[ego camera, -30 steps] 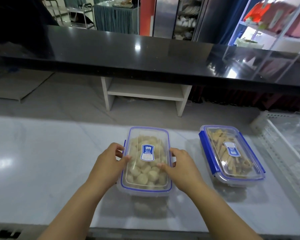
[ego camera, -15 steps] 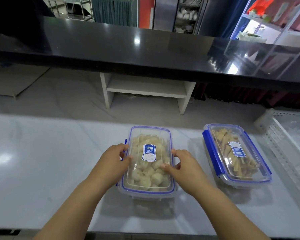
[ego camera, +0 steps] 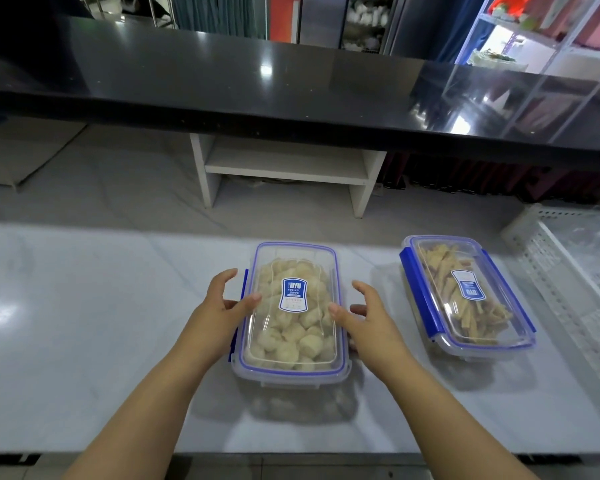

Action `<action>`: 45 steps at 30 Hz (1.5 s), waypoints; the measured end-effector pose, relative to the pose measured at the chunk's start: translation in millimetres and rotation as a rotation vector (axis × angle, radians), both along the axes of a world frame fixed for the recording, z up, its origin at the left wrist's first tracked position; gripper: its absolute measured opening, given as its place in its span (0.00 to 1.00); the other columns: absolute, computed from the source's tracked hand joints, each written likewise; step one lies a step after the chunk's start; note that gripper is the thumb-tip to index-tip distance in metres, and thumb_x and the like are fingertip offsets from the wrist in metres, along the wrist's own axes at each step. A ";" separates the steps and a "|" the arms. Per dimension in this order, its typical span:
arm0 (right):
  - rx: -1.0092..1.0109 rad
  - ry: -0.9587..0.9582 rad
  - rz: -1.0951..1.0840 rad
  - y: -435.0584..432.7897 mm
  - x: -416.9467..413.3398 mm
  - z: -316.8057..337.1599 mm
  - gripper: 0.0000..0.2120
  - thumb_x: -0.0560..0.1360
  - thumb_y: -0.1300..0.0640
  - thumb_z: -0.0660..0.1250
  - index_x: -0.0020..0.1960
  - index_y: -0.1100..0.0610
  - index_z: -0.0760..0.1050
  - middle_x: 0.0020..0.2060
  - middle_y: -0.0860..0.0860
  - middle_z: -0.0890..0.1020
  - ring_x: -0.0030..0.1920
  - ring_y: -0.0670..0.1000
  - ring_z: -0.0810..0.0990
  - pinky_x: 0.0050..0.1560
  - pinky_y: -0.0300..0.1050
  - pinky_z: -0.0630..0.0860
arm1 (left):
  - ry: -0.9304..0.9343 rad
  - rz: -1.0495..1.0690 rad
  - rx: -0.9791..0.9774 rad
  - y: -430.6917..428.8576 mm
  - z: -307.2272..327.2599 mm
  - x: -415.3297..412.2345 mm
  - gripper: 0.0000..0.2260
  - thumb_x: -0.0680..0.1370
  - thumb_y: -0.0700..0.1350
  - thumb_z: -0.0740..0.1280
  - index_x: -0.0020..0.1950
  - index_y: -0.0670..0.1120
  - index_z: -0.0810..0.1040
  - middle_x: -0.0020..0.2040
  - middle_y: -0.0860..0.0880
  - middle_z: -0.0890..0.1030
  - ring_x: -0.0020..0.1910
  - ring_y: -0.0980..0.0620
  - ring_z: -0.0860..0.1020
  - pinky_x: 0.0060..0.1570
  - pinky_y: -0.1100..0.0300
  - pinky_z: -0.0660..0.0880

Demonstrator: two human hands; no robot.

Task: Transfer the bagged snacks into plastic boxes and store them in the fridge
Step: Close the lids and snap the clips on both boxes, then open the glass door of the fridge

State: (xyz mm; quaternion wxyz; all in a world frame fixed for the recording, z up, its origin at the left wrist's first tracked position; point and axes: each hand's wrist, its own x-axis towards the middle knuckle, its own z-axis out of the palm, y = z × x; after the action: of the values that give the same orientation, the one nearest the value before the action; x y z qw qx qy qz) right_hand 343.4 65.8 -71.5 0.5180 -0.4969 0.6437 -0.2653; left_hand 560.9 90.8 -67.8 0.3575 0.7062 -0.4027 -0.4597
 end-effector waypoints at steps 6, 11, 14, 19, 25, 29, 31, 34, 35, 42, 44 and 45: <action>0.084 0.019 -0.062 -1.4 1.5 2.3 0.39 0.73 0.44 0.68 0.76 0.56 0.54 0.47 0.45 0.76 0.47 0.49 0.80 0.45 0.47 0.80 | -0.102 0.050 0.040 -0.3 0.7 -0.7 0.26 0.74 0.57 0.67 0.67 0.46 0.70 0.53 0.47 0.81 0.41 0.51 0.79 0.31 0.62 0.72; -0.117 0.153 0.011 3.8 4.3 6.2 0.17 0.76 0.47 0.66 0.59 0.56 0.77 0.43 0.47 0.83 0.41 0.45 0.82 0.41 0.41 0.81 | -0.243 -0.032 -0.100 0.7 1.7 -1.1 0.12 0.76 0.53 0.66 0.46 0.45 0.82 0.38 0.48 0.83 0.36 0.48 0.81 0.37 0.53 0.78; -0.153 0.227 0.047 4.8 7.1 5.3 0.14 0.77 0.47 0.64 0.53 0.55 0.79 0.42 0.49 0.84 0.41 0.47 0.83 0.45 0.48 0.82 | -0.355 -0.070 -0.138 2.3 0.2 -2.5 0.14 0.78 0.54 0.62 0.42 0.46 0.80 0.35 0.49 0.81 0.35 0.50 0.79 0.36 0.56 0.75; -0.181 0.458 0.126 2.4 13.0 1.1 0.17 0.79 0.45 0.57 0.56 0.57 0.76 0.49 0.52 0.81 0.48 0.52 0.81 0.51 0.51 0.80 | -0.694 -0.185 -0.138 -3.6 -5.2 -3.2 0.18 0.81 0.54 0.54 0.44 0.44 0.77 0.36 0.48 0.79 0.36 0.50 0.77 0.33 0.58 0.70; -0.198 0.622 0.198 -4.1 13.9 4.9 0.19 0.80 0.45 0.54 0.55 0.58 0.75 0.50 0.54 0.80 0.49 0.53 0.80 0.52 0.52 0.79 | -0.796 -0.252 -0.120 -9.9 -4.1 -0.2 0.19 0.81 0.54 0.52 0.42 0.44 0.74 0.36 0.48 0.78 0.36 0.50 0.77 0.34 0.59 0.70; -0.169 0.674 0.263 -6.4 10.2 12.7 0.20 0.79 0.41 0.53 0.54 0.54 0.75 0.46 0.51 0.81 0.46 0.51 0.81 0.49 0.51 0.80 | -0.654 -0.284 -0.095 -11.0 3.6 7.9 0.20 0.79 0.58 0.56 0.43 0.45 0.79 0.35 0.51 0.80 0.33 0.54 0.77 0.32 0.61 0.71; -0.125 0.671 0.309 -6.7 5.1 22.7 0.20 0.78 0.40 0.55 0.54 0.53 0.76 0.46 0.49 0.82 0.45 0.49 0.80 0.48 0.48 0.79 | -0.723 -0.333 -0.058 -12.6 10.8 12.3 0.20 0.78 0.60 0.58 0.43 0.46 0.79 0.37 0.51 0.81 0.35 0.54 0.78 0.32 0.61 0.71; -0.033 0.687 0.424 -4.4 -6.6 44.8 0.22 0.77 0.39 0.59 0.64 0.51 0.72 0.56 0.49 0.80 0.52 0.50 0.78 0.53 0.45 0.75 | -0.958 -0.372 -0.066 -15.9 28.4 12.9 0.19 0.77 0.62 0.58 0.45 0.48 0.80 0.43 0.52 0.80 0.41 0.51 0.78 0.34 0.59 0.70; -0.018 0.716 0.450 -2.7 -11.4 52.4 0.25 0.76 0.39 0.60 0.69 0.50 0.68 0.61 0.50 0.78 0.58 0.51 0.77 0.57 0.46 0.74 | -0.992 -0.377 -0.099 -17.1 35.9 10.3 0.18 0.77 0.62 0.58 0.48 0.50 0.80 0.46 0.52 0.80 0.44 0.51 0.78 0.35 0.59 0.71; -0.077 0.797 0.298 31.2 -62.1 96.1 0.27 0.77 0.41 0.61 0.73 0.48 0.62 0.67 0.49 0.72 0.64 0.52 0.72 0.60 0.47 0.70 | -0.966 -0.639 -0.287 -22.9 78.4 -46.6 0.19 0.76 0.62 0.61 0.61 0.54 0.76 0.55 0.53 0.80 0.52 0.52 0.78 0.49 0.56 0.76; -0.077 0.799 0.240 47.1 -84.4 107.0 0.25 0.76 0.41 0.62 0.71 0.47 0.64 0.65 0.49 0.73 0.61 0.52 0.73 0.54 0.45 0.71 | -0.941 -0.722 -0.318 -23.8 81.4 -72.8 0.19 0.75 0.62 0.61 0.61 0.54 0.75 0.56 0.53 0.80 0.53 0.52 0.78 0.51 0.55 0.76; -0.075 0.794 0.220 53.6 -93.5 111.3 0.25 0.76 0.40 0.62 0.70 0.46 0.65 0.65 0.48 0.74 0.60 0.52 0.74 0.53 0.44 0.71 | -0.934 -0.756 -0.318 -23.1 83.1 -84.3 0.20 0.75 0.62 0.61 0.63 0.54 0.75 0.57 0.52 0.80 0.53 0.52 0.78 0.52 0.54 0.76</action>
State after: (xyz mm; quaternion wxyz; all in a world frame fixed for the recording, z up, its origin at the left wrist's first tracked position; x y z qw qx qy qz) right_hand 249.9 119.4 39.8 0.2362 -0.6450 0.7265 -0.0195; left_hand 476.6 67.7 15.3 0.0567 0.5795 -0.8023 -0.1313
